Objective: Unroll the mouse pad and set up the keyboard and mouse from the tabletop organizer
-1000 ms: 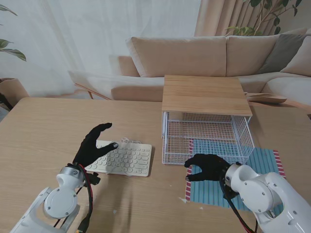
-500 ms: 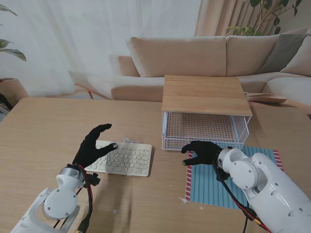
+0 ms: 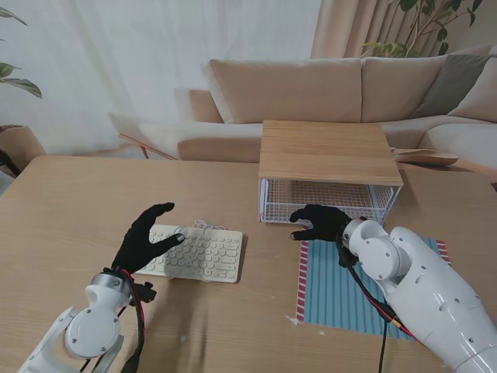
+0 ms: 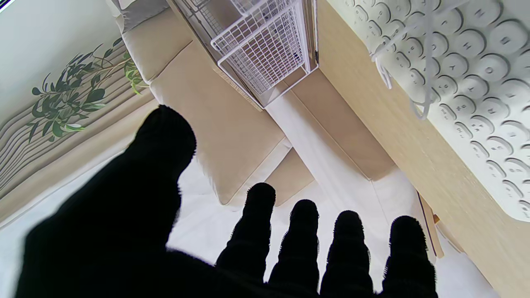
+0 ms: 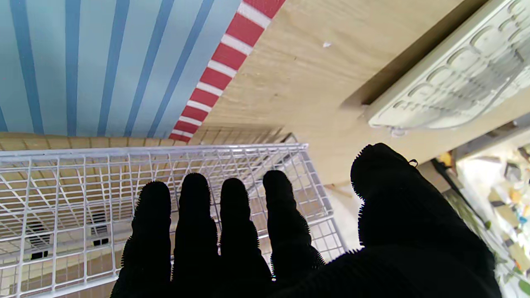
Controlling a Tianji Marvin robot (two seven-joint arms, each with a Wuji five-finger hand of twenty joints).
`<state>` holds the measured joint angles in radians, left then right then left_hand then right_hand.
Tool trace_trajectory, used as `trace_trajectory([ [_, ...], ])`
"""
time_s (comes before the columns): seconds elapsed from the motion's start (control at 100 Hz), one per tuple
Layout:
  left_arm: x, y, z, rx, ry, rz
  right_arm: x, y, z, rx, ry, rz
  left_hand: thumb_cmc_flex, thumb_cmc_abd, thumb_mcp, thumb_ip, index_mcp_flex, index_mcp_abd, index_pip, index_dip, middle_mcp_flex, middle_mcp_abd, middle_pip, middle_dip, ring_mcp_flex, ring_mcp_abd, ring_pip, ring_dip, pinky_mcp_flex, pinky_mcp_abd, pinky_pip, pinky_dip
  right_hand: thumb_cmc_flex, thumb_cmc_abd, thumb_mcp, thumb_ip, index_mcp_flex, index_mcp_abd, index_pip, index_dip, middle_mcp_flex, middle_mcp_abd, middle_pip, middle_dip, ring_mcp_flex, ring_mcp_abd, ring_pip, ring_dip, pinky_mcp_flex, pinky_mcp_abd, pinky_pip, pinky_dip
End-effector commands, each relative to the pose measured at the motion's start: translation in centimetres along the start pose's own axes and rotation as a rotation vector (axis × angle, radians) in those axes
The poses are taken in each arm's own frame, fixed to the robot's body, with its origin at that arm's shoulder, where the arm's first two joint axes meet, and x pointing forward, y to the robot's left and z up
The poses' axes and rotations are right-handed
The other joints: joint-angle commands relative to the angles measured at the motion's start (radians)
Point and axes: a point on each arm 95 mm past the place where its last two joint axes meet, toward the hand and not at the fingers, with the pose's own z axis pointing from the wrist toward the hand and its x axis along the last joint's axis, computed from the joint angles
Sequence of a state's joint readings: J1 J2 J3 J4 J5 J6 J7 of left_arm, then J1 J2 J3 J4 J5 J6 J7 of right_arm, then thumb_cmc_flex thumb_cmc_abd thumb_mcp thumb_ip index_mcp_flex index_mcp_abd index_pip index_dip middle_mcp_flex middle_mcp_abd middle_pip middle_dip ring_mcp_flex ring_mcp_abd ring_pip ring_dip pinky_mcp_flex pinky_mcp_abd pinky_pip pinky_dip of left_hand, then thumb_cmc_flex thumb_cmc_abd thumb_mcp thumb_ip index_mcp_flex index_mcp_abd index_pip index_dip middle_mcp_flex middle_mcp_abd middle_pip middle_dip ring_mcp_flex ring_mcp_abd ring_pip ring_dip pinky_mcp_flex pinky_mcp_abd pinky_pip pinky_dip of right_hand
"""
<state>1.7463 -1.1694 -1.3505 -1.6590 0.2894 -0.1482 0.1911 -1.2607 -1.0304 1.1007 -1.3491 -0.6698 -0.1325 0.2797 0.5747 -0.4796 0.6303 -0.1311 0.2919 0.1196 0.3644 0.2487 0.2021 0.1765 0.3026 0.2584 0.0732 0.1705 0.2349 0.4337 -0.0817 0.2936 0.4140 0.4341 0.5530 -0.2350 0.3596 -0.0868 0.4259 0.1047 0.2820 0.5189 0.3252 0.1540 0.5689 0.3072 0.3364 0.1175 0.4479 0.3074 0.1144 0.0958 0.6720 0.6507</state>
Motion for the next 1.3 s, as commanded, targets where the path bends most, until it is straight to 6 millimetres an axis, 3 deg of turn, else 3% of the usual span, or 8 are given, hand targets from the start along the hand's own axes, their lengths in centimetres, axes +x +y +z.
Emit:
trace_trajectory([
  [0.0,0.1,0.2,-0.3,-0.016,-0.002,0.001,0.3,0.3,0.6,-0.019,0.002,0.019,-0.043,0.027,-0.022,0.035,0.004,-0.006,-0.019,-0.008,0.002,-0.039,0.009,0.002,0.001,-0.021,-0.02,-0.004,-0.01,0.009,-0.036,0.018,-0.021,-0.004,0.019,0.043,-0.016,-0.034,0.012,-0.006,-0.036,-0.026,0.024,0.001,-0.054,-0.028,-0.016,-0.008,-0.055,-0.009,-0.092,0.016],
  [0.39,0.1,0.6,0.0,-0.028,-0.004,-0.001,-0.4,-0.2,2.0,-0.135,-0.009,0.052,-0.04,0.03,-0.03,0.037,0.003,-0.01,-0.023,-0.01,0.002,-0.039,0.009,0.001,0.0,-0.03,-0.024,-0.006,-0.01,0.009,-0.05,0.031,-0.046,-0.03,0.096,0.036,-0.037,-0.054,0.028,-0.018,-0.064,-0.037,0.02,-0.005,-0.068,-0.041,-0.038,-0.02,-0.036,-0.002,-0.197,0.01],
  [0.51,0.1,0.6,0.0,-0.031,0.001,-0.005,0.1,-0.8,1.4,-0.235,0.027,0.079,-0.042,0.028,-0.031,0.036,0.001,-0.014,-0.022,-0.009,0.002,-0.04,0.007,0.0,0.0,-0.031,-0.027,-0.008,-0.01,0.009,-0.053,0.034,-0.06,-0.06,0.167,0.03,0.013,-0.041,0.076,-0.019,0.028,-0.015,0.065,0.015,0.01,0.017,0.032,0.013,0.032,0.047,-0.177,0.066],
  [0.65,0.2,0.6,0.1,-0.031,0.003,-0.015,1.5,-1.0,-0.7,-0.293,0.063,0.126,-0.043,0.028,-0.032,0.035,0.001,-0.016,-0.02,-0.008,0.002,-0.041,0.005,-0.001,0.0,-0.031,-0.027,-0.008,-0.009,0.009,-0.056,0.037,-0.071,-0.064,0.189,0.025,0.012,-0.04,0.082,-0.022,0.03,-0.009,0.068,0.018,0.0,0.039,0.057,0.027,0.028,0.049,-0.163,0.091],
  [0.84,0.5,0.9,0.1,-0.037,0.013,-0.024,3.7,-1.4,-3.6,-0.382,0.123,0.219,-0.046,0.035,-0.036,0.035,-0.003,-0.019,-0.02,-0.008,0.0,-0.042,0.001,-0.003,-0.001,-0.032,-0.028,-0.009,-0.007,0.007,-0.052,0.044,-0.085,-0.053,0.172,0.022,-0.038,-0.06,0.052,-0.036,-0.03,-0.025,0.034,0.004,-0.028,0.006,0.019,0.009,0.014,0.033,-0.179,0.095],
  [1.1,0.7,1.3,0.1,-0.05,0.025,-0.03,7.1,-3.0,-5.6,-0.449,0.201,0.476,-0.046,0.04,-0.042,0.037,-0.007,-0.019,-0.019,-0.008,0.001,-0.043,-0.005,-0.006,-0.002,-0.031,-0.031,-0.009,-0.006,0.007,-0.051,0.047,-0.095,-0.049,0.156,0.021,-0.065,-0.07,0.031,-0.059,-0.035,-0.03,0.001,-0.012,-0.032,-0.004,-0.023,-0.013,0.002,0.026,-0.22,0.089],
  [1.29,0.7,1.3,0.0,-0.049,0.021,-0.042,8.6,-4.4,-5.8,-0.463,0.221,0.495,-0.049,0.059,-0.044,0.039,-0.021,0.014,-0.028,-0.011,-0.001,-0.044,-0.01,-0.009,-0.004,-0.03,-0.034,-0.008,-0.008,0.006,-0.054,0.047,-0.116,-0.044,0.13,0.02,-0.096,-0.071,0.01,-0.077,-0.051,-0.044,-0.019,-0.02,-0.047,-0.035,-0.053,-0.028,-0.014,0.012,-0.248,0.076],
])
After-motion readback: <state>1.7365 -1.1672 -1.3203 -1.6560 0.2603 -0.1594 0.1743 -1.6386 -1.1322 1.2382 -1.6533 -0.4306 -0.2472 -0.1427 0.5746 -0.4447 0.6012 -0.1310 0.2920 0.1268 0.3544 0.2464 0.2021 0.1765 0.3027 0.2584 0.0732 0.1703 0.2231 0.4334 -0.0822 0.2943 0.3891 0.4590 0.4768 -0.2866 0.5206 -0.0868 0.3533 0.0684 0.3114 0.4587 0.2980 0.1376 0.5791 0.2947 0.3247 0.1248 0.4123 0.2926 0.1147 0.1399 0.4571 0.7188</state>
